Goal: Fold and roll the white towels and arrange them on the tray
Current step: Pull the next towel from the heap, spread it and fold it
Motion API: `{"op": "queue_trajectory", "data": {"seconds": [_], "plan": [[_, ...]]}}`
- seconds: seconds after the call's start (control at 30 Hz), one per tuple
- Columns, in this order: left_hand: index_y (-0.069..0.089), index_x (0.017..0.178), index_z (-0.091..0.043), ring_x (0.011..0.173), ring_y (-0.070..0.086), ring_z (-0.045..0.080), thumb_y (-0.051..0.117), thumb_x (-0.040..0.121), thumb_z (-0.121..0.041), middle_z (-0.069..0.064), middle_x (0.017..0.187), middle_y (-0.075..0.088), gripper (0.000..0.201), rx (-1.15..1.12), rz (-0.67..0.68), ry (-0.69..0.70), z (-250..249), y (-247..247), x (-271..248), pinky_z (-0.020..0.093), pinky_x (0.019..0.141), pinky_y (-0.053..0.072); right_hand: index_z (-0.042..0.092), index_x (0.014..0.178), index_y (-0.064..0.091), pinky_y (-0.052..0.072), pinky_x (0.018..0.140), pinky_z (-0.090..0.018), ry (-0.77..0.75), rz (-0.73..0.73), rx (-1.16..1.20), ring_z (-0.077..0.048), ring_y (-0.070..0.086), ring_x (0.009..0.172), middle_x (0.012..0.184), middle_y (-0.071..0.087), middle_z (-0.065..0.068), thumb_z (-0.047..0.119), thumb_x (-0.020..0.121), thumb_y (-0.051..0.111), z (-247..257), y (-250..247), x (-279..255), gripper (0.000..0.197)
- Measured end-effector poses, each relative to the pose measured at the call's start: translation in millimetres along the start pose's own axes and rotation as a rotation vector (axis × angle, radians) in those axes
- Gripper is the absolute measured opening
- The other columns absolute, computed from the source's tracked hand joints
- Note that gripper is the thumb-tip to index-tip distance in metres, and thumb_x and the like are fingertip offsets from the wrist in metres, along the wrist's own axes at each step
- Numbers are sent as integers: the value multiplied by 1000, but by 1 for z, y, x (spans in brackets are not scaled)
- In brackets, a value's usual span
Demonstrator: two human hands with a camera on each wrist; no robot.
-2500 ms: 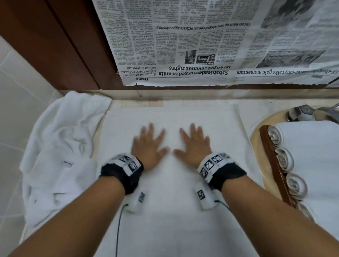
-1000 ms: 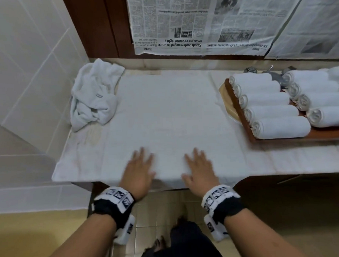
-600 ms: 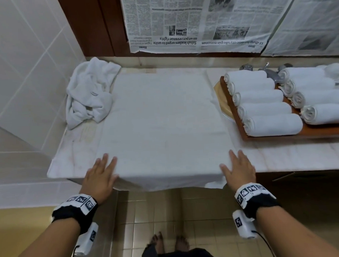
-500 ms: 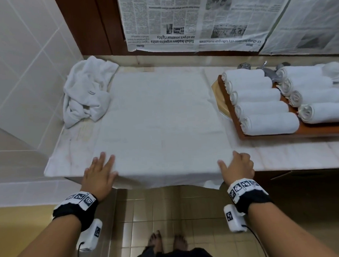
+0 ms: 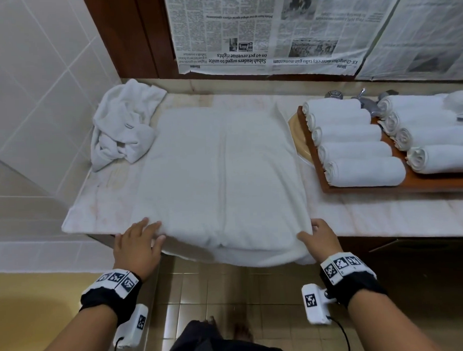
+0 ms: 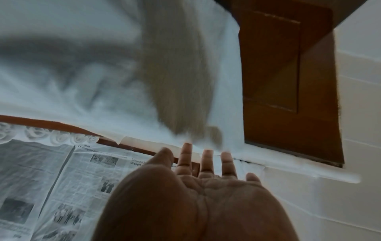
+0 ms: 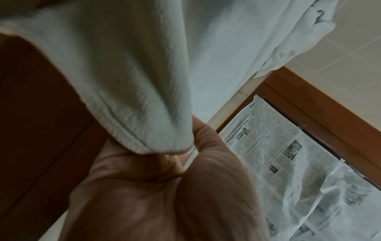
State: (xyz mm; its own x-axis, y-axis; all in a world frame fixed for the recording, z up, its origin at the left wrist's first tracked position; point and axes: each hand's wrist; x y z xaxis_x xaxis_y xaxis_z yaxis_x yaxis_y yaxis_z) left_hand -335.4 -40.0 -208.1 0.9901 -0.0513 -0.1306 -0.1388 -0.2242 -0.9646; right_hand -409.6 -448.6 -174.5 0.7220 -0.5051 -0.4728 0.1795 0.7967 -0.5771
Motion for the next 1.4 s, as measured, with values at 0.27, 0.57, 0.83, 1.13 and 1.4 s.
{"op": "queue_trajectory", "data": {"seconds": [0.27,0.57,0.83,1.13,1.4], "plan": [[62,104,-21,95,61,22,48,99,-40,0,101,63,24,-330,24,78,-31,-29,14,37,84,46,10,141,50,38,96,-21,-345,36,102,-20,56,120,125,58,2,9,94,58,90,35,-33,47],[70,108,-12,100,69,30,57,80,-75,10,106,74,70,-1178,468,-302,-46,-41,77,48,98,50,30,157,19,32,115,-39,-656,387,-616,-23,31,141,157,24,-2,48,97,52,153,118,-12,72],[17,144,-31,105,52,19,82,66,-49,-3,121,36,102,-353,427,247,-75,-39,116,33,89,47,37,156,15,35,112,-41,-579,201,-848,-31,25,140,163,4,-6,8,87,51,170,116,66,83],[30,143,-16,114,51,23,62,90,-36,5,130,44,65,-394,311,306,-118,-27,147,39,95,46,26,149,28,35,110,-40,-411,15,-755,-30,26,140,162,12,-2,1,81,57,215,77,147,79],[33,139,-22,107,54,16,62,90,-41,2,127,48,59,-434,492,312,-120,-31,156,33,94,46,24,124,59,50,91,-33,-316,250,-1118,-25,59,111,128,60,-5,21,89,60,267,60,200,35]]}}
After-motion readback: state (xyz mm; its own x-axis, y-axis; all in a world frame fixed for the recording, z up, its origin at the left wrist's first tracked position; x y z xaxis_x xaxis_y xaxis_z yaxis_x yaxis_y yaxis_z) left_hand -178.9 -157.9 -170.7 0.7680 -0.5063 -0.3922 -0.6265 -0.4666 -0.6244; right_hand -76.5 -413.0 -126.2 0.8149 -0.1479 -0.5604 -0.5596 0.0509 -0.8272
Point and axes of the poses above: each hand's wrist, its own x-axis towards the middle knuckle, its own y-axis out of the palm, z = x × y
